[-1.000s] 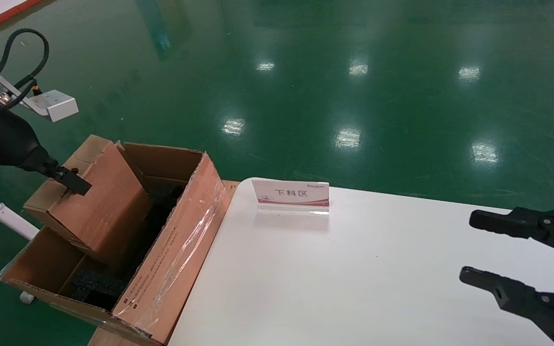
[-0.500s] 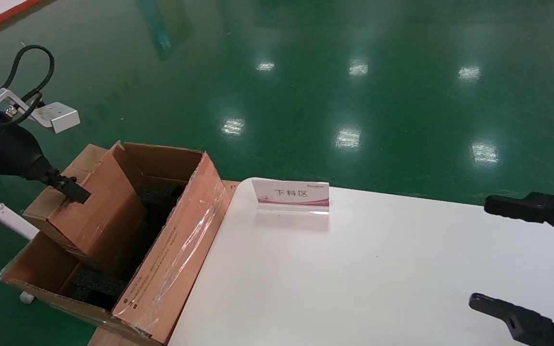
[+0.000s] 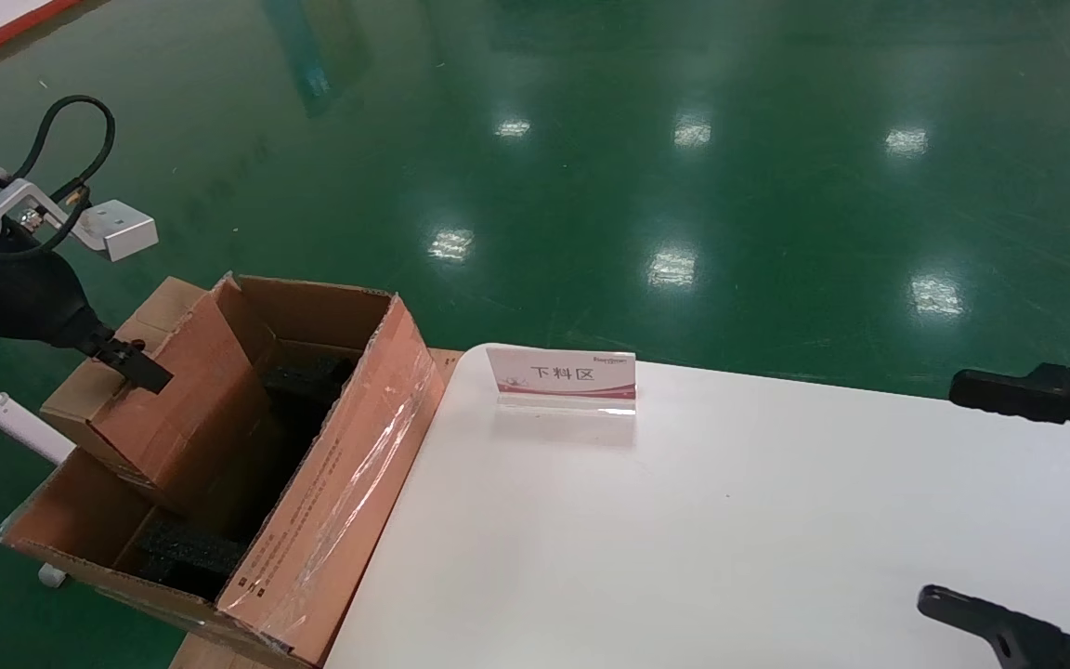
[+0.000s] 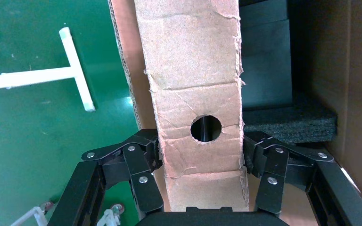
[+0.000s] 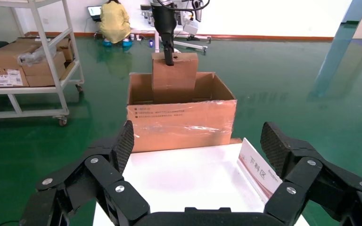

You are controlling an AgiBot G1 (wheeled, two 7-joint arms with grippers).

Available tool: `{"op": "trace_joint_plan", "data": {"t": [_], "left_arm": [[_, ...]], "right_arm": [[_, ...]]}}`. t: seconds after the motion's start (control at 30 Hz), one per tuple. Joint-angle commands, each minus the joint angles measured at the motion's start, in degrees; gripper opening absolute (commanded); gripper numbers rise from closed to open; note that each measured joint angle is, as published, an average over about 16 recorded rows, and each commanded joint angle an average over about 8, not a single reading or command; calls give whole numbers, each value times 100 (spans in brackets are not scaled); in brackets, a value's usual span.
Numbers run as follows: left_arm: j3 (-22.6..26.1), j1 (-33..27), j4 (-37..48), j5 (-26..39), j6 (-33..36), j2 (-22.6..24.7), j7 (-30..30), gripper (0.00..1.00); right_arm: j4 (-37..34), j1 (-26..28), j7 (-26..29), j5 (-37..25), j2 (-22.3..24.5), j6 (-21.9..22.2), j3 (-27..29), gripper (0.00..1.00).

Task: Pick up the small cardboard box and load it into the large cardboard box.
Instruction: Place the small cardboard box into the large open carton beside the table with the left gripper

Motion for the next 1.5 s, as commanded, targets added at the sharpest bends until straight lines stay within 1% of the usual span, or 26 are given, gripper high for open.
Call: {"op": "trace_joint_plan", "data": {"t": [0.03,0.5,0.8,1.1,1.5], "left_arm": [[14,9,-79,40,-66,-16,-45,0],[98,177,-622,241,-489,-113,-439,0],[153,348,-806,355,-766,-154,-661,0],[201,595,-720,403,-977,-104,-823,0],[233,973,-359,420,-1261,106,-904,0]], "right_arm": [[0,0,0,0,0,0,-1,100],[0,1,-3,4,2,2,-5,100],[0,2,-4,6,3,4,-8,100],[0,2,-6,8,5,5,-11,100],[0,3,-7,10,6,6,-15,100]]}}
